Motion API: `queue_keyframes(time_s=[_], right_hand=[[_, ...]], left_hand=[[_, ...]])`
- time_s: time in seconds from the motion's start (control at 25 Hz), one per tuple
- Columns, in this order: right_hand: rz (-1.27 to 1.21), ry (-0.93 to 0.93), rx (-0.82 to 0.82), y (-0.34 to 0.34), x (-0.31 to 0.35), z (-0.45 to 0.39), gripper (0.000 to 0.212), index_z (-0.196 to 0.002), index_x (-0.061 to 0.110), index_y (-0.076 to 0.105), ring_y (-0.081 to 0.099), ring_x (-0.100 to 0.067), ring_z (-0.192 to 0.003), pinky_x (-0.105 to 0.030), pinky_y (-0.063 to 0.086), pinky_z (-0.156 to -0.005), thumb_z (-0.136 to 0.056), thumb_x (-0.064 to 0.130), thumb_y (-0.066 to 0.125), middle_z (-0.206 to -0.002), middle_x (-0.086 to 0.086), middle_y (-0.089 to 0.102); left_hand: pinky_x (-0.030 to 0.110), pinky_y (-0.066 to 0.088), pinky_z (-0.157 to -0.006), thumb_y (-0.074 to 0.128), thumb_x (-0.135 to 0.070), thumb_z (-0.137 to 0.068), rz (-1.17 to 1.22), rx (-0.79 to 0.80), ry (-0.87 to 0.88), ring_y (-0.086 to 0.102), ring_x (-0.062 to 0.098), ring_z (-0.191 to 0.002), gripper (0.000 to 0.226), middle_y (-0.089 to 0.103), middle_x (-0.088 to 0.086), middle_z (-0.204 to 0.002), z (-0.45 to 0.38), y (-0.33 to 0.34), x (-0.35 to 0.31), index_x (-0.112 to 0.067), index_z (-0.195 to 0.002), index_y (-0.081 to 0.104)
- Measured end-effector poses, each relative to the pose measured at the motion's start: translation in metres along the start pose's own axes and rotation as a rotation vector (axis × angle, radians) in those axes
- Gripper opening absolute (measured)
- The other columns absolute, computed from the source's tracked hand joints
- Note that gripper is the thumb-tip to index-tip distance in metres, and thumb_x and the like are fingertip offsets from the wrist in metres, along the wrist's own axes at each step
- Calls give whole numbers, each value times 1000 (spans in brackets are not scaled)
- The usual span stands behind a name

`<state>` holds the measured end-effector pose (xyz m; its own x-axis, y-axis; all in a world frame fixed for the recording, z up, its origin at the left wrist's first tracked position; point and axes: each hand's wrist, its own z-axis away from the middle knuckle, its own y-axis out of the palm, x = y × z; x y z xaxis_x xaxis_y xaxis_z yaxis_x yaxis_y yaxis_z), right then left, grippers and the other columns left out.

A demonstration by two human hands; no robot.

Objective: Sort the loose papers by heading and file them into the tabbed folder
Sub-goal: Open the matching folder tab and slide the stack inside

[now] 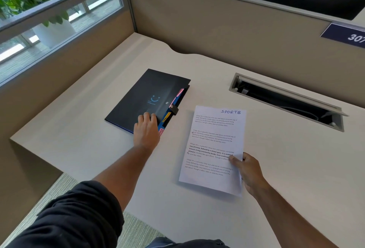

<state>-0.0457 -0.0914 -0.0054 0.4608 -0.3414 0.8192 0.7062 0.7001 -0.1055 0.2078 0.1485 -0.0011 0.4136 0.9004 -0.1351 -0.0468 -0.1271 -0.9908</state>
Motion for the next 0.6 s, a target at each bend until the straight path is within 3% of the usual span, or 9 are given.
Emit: queue_keyframes(time_s=[0.16,0.28,0.44,0.6], right_hand=[[-30,11,39,3,9,2,12,-106,8,74,76,-22,-88,-34,58,-75,-94,6,70,-100,-2,81],[-51,5,108,7,21,1,16,-110,7,73,76,-25,-95,-38,58,-82,-94,7,70,-105,-4,80],[5,-14,205,18,45,0,18,-110,4,74,76,-32,-98,-45,59,-91,-92,5,71,-106,-9,79],[113,-34,251,35,68,-3,17,-107,3,75,77,-34,-93,-46,60,-89,-90,5,73,-102,-11,80]], left_hand=[[34,53,-76,64,2,-86,29,3,1,53,26,-102,35,60,10,-115,-2,-11,3,-6,-120,62],[34,53,-76,66,6,-84,107,-63,-37,57,26,-102,38,66,10,-114,-2,-19,7,-5,-121,64],[35,53,-75,66,6,-85,176,-135,-81,60,27,-104,43,69,11,-117,-4,-26,12,-6,-126,63],[37,55,-73,66,1,-86,204,-128,-70,57,28,-108,49,67,11,-123,-4,-37,15,-9,-133,61]])
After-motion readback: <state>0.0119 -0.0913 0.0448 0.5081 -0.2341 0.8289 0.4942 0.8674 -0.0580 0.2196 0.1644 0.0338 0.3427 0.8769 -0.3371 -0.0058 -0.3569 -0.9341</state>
